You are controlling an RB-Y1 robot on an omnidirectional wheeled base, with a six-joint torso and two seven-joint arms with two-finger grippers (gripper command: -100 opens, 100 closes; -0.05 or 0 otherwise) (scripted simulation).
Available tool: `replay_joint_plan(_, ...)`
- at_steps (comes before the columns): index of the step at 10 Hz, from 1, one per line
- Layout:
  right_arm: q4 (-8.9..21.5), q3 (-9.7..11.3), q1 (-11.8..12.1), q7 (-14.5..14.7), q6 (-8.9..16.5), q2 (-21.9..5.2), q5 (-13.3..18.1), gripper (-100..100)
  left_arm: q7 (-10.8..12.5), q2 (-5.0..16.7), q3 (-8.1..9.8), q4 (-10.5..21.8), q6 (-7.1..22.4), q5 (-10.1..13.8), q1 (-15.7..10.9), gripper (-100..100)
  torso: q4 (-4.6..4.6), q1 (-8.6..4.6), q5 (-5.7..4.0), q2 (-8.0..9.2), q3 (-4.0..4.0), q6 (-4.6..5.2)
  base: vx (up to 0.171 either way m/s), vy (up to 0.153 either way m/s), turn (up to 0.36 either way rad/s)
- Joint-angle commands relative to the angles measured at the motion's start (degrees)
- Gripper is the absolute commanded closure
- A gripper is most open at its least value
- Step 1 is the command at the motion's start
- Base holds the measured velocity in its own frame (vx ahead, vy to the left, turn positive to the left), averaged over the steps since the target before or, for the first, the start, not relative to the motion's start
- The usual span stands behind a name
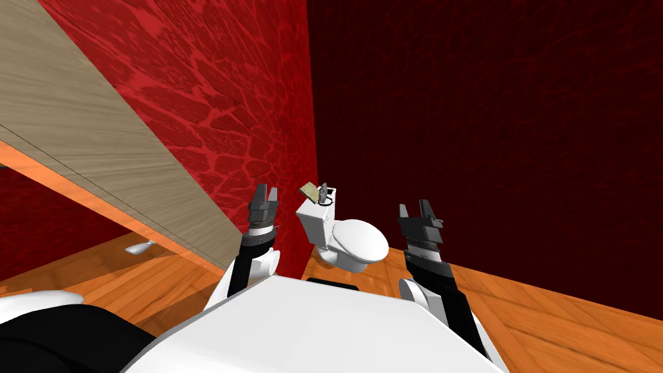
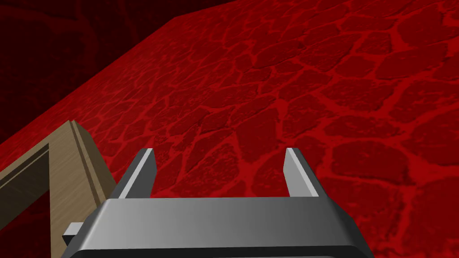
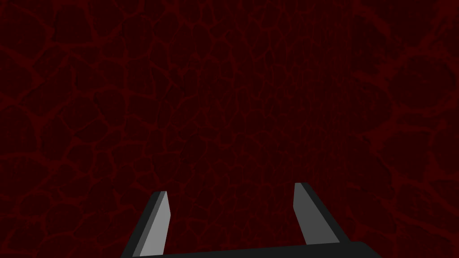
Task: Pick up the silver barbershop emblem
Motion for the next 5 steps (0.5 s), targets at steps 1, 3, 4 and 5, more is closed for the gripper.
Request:
replay_joint_plan(1,0.00,0.00,0.00,0.00,0.00,0.00,0.00,0,0.00,1.70,0.15,0.32,0.39,-0.21,0.19,-100,0.00,0.00,0.00,0.00,0.00,0.00,0.003,-0.013,-0.024)
replay_joint_plan(3,0.00,0.00,0.00,0.00,0.00,0.00,0.00,0,0.01,4.41,0.50,1.03,1.28,-0.68,0.62,-100,0.00,-0.10,-0.02,-0.01,-0.01,0.00,0.012,-0.040,-0.029)
replay_joint_plan(4,0.00,0.00,0.00,0.00,0.00,0.00,0.00,0,0.02,5.87,0.73,1.52,1.87,-0.99,0.90,-100,-0.01,-0.15,-0.03,-0.05,-0.03,0.01,0.027,-0.048,-0.044)
replay_joint_plan(5,0.00,0.00,0.00,0.00,0.00,0.00,0.00,0,0.03,7.38,0.99,2.08,2.55,-1.35,1.22,-100,-0.02,-0.17,-0.04,-0.09,-0.05,0.01,0.022,-0.062,-0.049)
